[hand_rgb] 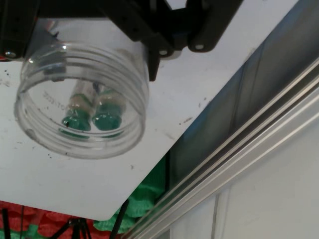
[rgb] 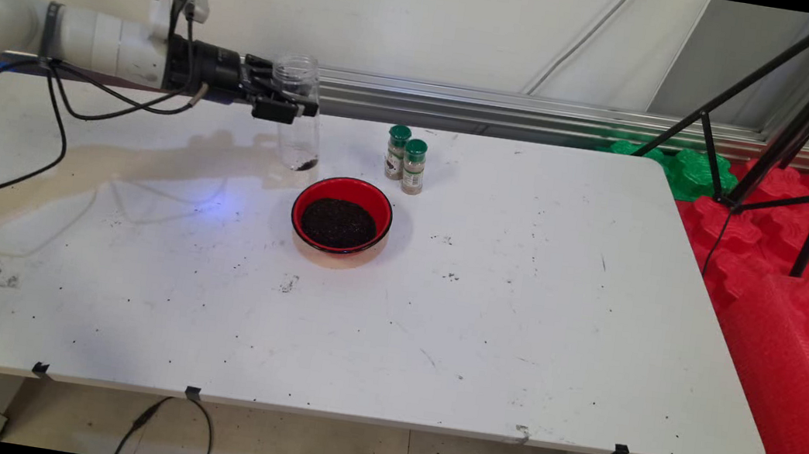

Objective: Place the picked object on the table

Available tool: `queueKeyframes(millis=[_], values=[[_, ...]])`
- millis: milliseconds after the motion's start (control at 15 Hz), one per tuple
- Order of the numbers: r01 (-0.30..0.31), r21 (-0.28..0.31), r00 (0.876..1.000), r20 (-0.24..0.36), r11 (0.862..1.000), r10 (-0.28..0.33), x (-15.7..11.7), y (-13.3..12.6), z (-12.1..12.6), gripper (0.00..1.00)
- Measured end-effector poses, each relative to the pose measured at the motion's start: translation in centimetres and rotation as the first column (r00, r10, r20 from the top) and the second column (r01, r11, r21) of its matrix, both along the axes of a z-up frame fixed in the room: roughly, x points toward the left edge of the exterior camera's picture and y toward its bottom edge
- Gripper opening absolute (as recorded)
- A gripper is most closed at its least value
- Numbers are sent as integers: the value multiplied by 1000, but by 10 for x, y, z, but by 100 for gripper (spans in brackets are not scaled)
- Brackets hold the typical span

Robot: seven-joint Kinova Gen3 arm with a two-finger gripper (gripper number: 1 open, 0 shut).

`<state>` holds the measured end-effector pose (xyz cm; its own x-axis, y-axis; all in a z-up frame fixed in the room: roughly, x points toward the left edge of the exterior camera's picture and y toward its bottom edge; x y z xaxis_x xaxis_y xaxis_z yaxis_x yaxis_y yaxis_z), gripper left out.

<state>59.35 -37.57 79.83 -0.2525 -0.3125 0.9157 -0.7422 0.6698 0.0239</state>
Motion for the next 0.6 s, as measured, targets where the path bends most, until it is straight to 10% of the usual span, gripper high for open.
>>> queueKeyframes(millis=[600], values=[[-25,19,1000,-9,999,25,-8,-14,-22,0]])
